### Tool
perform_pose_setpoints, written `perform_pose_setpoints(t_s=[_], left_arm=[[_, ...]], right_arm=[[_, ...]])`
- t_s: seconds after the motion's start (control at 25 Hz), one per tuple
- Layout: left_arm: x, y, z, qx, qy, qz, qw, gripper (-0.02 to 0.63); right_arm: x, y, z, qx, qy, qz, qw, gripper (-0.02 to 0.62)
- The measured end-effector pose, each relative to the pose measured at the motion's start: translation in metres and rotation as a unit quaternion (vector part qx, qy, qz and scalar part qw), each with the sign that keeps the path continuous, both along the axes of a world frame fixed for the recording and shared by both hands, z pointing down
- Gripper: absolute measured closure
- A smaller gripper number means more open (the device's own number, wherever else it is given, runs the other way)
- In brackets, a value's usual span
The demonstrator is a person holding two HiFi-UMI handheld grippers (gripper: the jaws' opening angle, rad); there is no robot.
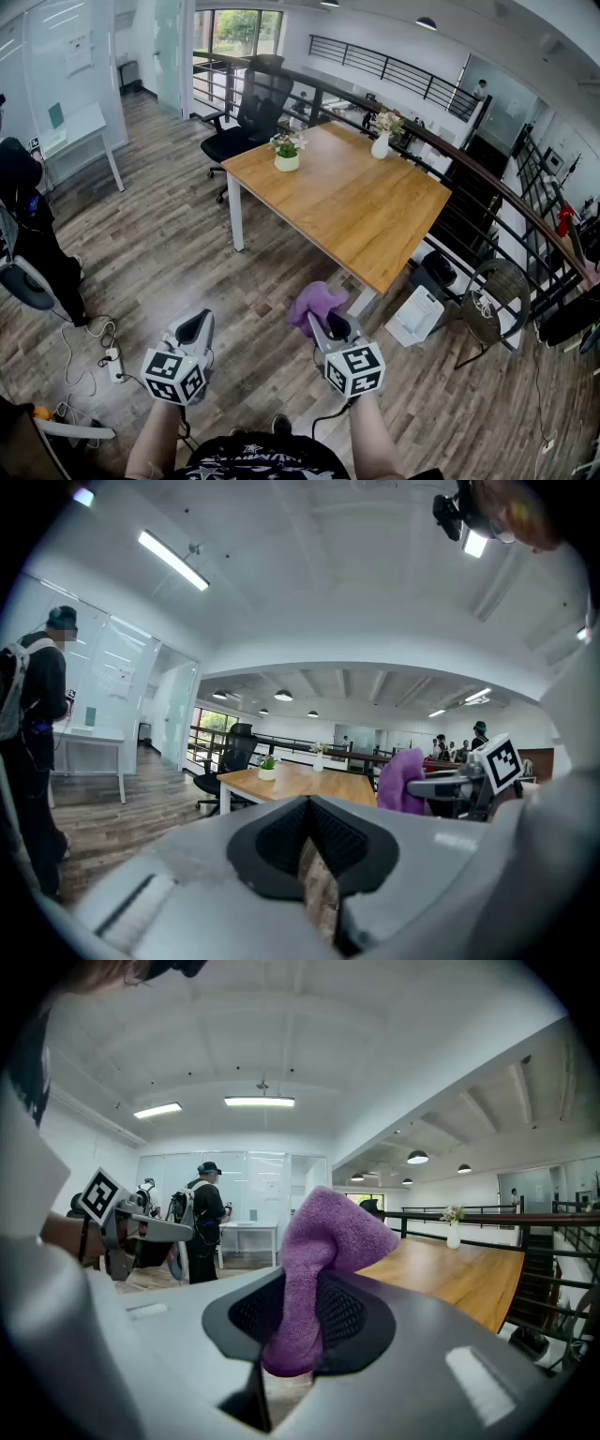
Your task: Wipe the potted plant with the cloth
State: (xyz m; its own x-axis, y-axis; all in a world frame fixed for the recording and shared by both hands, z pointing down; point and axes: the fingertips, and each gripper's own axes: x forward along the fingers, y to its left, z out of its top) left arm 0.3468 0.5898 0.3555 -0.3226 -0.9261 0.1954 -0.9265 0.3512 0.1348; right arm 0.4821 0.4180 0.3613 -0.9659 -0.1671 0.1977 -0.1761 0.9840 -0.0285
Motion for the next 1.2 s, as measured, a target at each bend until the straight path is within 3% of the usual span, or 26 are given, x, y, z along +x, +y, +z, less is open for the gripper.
perform_pose_setpoints(t_s=[0.44, 0.68, 0.88, 1.2], left_arm=[[0.011, -0.035, 0.018, -0.020, 0.003, 0.011, 0.9997, 0.604], [0.018, -0.046, 0.037, -0.035, 0.034, -0.003, 0.9988, 0.604], [0.024, -0.055, 0.049, -0.046, 0.032, -0.021, 0.9982, 0.604], [0.036, -0.058, 0.065, -0.069, 0.046, -0.031, 0.9961, 0.604]], right_arm=[[0.006, -0.033, 0.027, -0.010, 0.019, 0.002, 1.000, 0.514], [0.007, -0.050, 0.034, -0.012, 0.023, -0.010, 1.000, 0.514], [0.015, -0.069, 0.038, -0.003, 0.004, -0.016, 1.000, 0.512], [0.016, -0.082, 0.062, -0.028, 0.024, -0.040, 0.999, 0.511]])
